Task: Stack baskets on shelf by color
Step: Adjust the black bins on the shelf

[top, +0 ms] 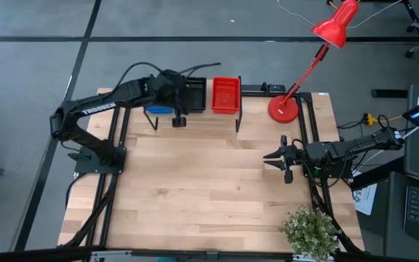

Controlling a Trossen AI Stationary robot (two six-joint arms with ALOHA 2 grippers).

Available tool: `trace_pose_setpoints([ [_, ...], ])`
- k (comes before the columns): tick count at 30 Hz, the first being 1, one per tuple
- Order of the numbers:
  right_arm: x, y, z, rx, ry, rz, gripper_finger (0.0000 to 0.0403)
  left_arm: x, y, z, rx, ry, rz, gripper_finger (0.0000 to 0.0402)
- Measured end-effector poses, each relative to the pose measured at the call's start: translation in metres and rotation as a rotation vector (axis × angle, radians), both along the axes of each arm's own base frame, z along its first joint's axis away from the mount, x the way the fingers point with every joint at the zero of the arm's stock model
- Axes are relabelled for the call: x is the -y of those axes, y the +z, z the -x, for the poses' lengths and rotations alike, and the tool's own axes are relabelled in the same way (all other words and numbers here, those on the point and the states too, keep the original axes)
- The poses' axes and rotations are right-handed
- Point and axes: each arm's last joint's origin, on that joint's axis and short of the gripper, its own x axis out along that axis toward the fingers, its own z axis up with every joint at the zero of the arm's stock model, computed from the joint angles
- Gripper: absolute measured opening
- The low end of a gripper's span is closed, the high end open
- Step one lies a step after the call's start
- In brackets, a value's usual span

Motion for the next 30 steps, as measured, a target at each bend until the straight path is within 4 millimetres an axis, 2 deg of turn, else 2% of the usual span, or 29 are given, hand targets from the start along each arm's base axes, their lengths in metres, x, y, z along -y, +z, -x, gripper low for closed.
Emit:
trace_pose_setpoints([
  [4,0.0,0.0,0.0,-0.001,-0.001,-0.001,0.0081,-0.002,-0.009,-0.002,-0.065,0.023,-0.006,0.0086],
  [8,0.0,0.0,0.0,-0.003,-0.001,0.0,0.0081,-0.008,-0.013,0.005,-0.138,0.089,-0.011,0.0086],
  [17,0.0,0.0,0.0,-0.003,-0.001,-0.001,0.0081,-0.005,-0.023,0.017,-0.294,0.162,0.024,0.0086],
  [30,0.0,0.0,0.0,-0.002,-0.001,-0.001,0.0081,-0.008,-0.025,0.017,-0.298,0.175,0.03,0.0086],
])
